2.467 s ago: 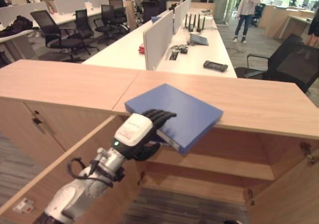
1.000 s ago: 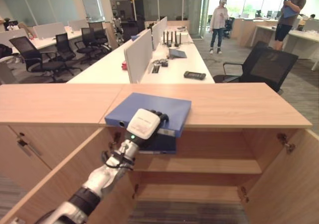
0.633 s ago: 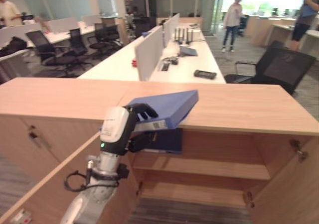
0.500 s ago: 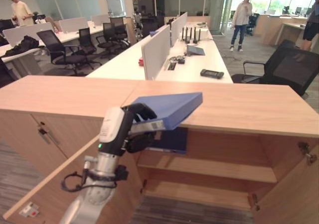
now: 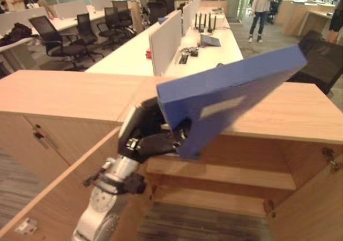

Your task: Put the empty folder in the office cabinet

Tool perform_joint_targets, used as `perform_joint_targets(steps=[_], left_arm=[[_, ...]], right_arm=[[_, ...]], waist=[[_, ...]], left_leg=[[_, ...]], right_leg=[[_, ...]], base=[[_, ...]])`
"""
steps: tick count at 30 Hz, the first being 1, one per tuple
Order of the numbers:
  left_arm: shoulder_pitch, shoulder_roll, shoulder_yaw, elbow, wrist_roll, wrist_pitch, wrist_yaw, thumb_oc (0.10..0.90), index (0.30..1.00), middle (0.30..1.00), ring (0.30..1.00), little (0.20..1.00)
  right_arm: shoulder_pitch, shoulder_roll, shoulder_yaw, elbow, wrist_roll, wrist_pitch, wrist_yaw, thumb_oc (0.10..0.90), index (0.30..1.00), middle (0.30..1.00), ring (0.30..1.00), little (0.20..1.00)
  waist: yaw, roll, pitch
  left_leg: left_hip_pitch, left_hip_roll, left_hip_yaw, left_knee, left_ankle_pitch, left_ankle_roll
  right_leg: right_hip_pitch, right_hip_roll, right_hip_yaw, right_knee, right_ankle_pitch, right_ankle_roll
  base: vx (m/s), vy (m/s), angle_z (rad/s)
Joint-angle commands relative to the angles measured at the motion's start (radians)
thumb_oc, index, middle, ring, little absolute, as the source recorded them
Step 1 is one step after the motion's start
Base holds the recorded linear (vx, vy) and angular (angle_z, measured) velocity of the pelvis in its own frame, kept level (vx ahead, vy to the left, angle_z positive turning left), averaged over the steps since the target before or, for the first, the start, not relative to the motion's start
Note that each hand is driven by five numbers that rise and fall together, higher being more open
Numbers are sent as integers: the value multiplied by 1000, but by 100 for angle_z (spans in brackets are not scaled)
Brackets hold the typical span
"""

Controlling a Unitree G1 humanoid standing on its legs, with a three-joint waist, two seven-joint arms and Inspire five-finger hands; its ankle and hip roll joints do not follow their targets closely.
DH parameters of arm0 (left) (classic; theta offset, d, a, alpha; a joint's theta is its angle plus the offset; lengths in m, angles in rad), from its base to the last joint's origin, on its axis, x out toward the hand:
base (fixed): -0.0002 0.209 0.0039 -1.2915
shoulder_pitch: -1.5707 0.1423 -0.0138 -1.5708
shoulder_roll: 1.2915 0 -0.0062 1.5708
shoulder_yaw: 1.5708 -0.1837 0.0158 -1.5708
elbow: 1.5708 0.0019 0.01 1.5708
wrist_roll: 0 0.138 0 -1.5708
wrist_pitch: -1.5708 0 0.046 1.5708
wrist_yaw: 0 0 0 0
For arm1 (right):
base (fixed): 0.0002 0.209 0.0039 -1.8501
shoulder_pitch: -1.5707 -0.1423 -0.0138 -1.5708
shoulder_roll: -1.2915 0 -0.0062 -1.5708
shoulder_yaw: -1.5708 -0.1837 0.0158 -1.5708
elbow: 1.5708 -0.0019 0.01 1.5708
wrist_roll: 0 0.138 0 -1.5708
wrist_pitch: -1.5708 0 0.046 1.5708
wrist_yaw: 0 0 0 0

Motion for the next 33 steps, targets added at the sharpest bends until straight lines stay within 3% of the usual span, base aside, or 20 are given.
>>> perform_joint_targets(steps=[1,5,8,11,14,18,26,33], left_arm=[[-121,-10,51,-110,-80,-85,-11,400,300,300,300,300],[-118,-19,40,-110,-82,-75,-13,400,300,300,300,300],[-94,-16,44,-108,-75,-70,-22,400,300,300,300,300],[-35,-6,67,-83,-59,-58,-34,400,300,300,300,300],[109,3,134,-30,-5,-43,-60,400,300,300,300,300],[236,9,204,-1,67,-17,-75,400,300,300,300,300],[370,20,274,110,62,24,-127,400,300,300,300,300],[406,-12,367,158,120,16,-114,400,300,300,300,300]], right_arm=[[-100,28,48,21,29,-20,14,800,900,900,900,900],[-102,36,48,3,76,-29,27,800,900,900,900,900],[-100,37,62,-110,160,-57,46,800,900,900,900,900],[-54,8,57,-321,251,-90,68,800,900,900,900,900],[91,-84,-1,-649,255,-118,87,800,900,900,900,900],[180,-140,-87,-889,215,-113,81,800,900,900,900,900],[212,-180,-190,-1013,145,-113,57,800,900,900,900,900],[199,-207,-244,-1029,85,-111,48,800,900,900,900,900]], waist=[[3,-62,8],[5,-64,8],[8,-66,11],[3,-65,16],[-15,-64,20],[-27,-64,22],[-37,-56,20],[-27,-55,23]], left_leg=[[88,-40,-50,-8,-126,21],[88,-42,-51,-8,-126,22],[89,-42,-49,-8,-127,21],[90,-40,-40,-8,-125,19],[93,-39,-31,-8,-129,19],[93,-34,-23,-8,-131,21],[87,-33,-18,-8,-131,27],[77,-33,-29,-8,-126,29]], right_leg=[[56,7,0,10,-61,13],[58,8,1,9,-61,13],[59,8,4,9,-61,13],[55,7,10,11,-58,14],[51,6,11,11,-56,15],[44,7,16,10,-54,15],[35,7,25,7,-52,16],[33,7,19,7,-55,13]], base=[[-8,10,-3],[0,0,0],[0,0,0],[-8,12,-7],[-3,18,-17],[2,3,-2],[-8,8,-8],[0,0,0]])
